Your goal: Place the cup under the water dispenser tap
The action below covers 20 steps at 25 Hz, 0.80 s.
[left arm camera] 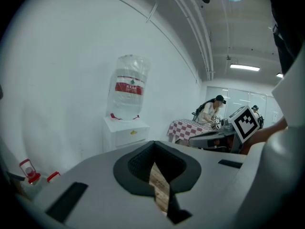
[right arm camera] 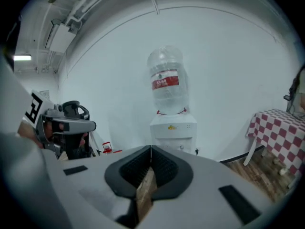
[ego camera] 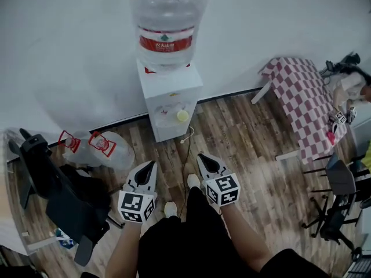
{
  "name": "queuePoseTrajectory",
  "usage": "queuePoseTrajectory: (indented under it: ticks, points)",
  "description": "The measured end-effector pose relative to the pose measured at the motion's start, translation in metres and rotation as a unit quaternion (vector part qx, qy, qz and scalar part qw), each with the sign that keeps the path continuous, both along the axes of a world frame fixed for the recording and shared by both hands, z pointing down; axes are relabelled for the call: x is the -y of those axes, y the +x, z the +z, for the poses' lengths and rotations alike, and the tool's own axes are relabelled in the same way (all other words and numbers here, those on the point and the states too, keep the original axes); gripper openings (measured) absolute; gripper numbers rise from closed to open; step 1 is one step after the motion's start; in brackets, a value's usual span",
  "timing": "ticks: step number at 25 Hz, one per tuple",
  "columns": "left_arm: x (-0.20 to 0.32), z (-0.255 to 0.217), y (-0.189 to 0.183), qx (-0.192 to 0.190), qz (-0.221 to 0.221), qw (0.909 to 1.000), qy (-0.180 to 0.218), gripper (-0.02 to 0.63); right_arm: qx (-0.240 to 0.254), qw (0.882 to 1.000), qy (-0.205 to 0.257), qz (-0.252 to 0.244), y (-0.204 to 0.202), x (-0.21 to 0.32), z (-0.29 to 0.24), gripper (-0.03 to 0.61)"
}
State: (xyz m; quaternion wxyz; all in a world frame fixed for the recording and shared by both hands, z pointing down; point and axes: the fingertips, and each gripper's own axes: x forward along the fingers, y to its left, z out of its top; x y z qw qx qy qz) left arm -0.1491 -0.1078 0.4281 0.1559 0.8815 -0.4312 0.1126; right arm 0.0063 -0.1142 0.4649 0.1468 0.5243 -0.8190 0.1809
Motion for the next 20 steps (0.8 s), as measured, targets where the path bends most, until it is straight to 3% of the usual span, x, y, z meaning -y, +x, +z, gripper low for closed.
queuePoseTrajectory:
  ticks: [8,15,20]
  points:
    - [-0.057,-0.004,0.001,-0.007,0.023,0.9996,-0.013,0.014,0.019,1.0,0.016,0.014,0.016,-0.076,-0.036,0.023]
    - [-0.066,-0.018,0.016,0.007,0.007,0.9999,0.003,0.014,0.06,0.998,0.03,0.01,0.037,-0.084,-0.051,0.023]
    - [-0.069,-0.036,0.036,-0.001,-0.019,0.9997,0.018,0.014,0.048,0.998,0.047,-0.016,0.057,-0.086,-0.068,0.023]
